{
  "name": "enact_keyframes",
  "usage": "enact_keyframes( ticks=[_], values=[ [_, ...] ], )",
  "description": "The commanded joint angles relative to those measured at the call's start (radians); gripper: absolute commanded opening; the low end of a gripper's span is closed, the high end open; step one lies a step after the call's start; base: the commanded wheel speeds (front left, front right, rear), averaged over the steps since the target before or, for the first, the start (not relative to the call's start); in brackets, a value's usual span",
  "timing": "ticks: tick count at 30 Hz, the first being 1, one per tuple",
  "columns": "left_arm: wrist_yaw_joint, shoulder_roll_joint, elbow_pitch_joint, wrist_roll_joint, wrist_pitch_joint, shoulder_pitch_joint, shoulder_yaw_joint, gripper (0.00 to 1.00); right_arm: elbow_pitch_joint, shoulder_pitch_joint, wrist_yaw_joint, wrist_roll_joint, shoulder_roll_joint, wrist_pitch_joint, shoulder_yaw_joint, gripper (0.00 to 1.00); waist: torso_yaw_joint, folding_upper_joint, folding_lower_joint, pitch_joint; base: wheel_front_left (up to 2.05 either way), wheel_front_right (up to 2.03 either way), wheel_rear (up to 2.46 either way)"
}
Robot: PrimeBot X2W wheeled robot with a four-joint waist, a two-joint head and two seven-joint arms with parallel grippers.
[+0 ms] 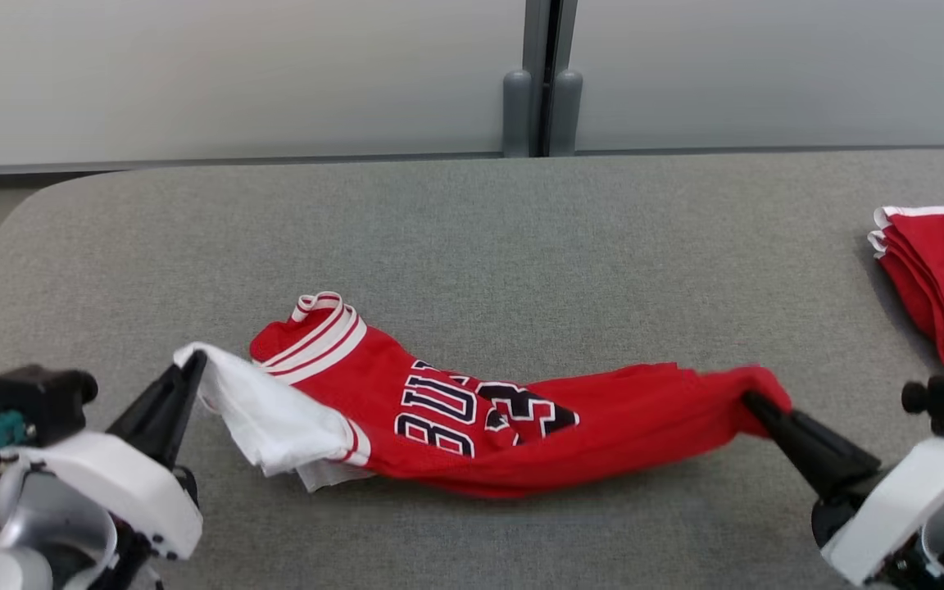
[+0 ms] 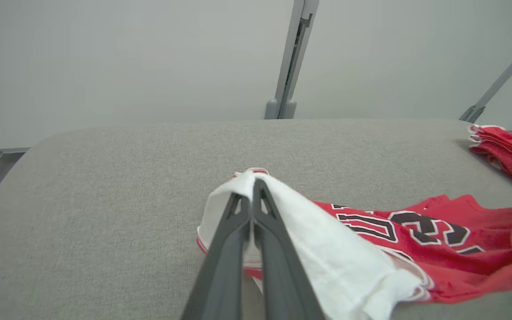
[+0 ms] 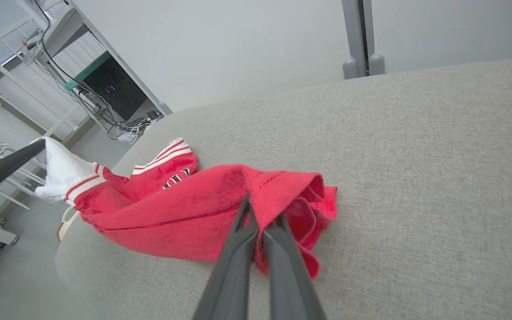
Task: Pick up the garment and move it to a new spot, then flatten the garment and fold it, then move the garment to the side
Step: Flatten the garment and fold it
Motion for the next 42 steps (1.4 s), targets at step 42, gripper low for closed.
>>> enact_keyframes(
  ticks=[42],
  values=[
    [-0.184, -0.018, 1.067, 0.019, -0.249, -1.732, -0.275, 0.0, 0.684, -1.617, 0.0, 0.277, -0.098, -0.466, 0.543, 0.0, -0.023, 0.0, 0.0, 0.467, 0.0, 0.0, 0.0]
  ],
)
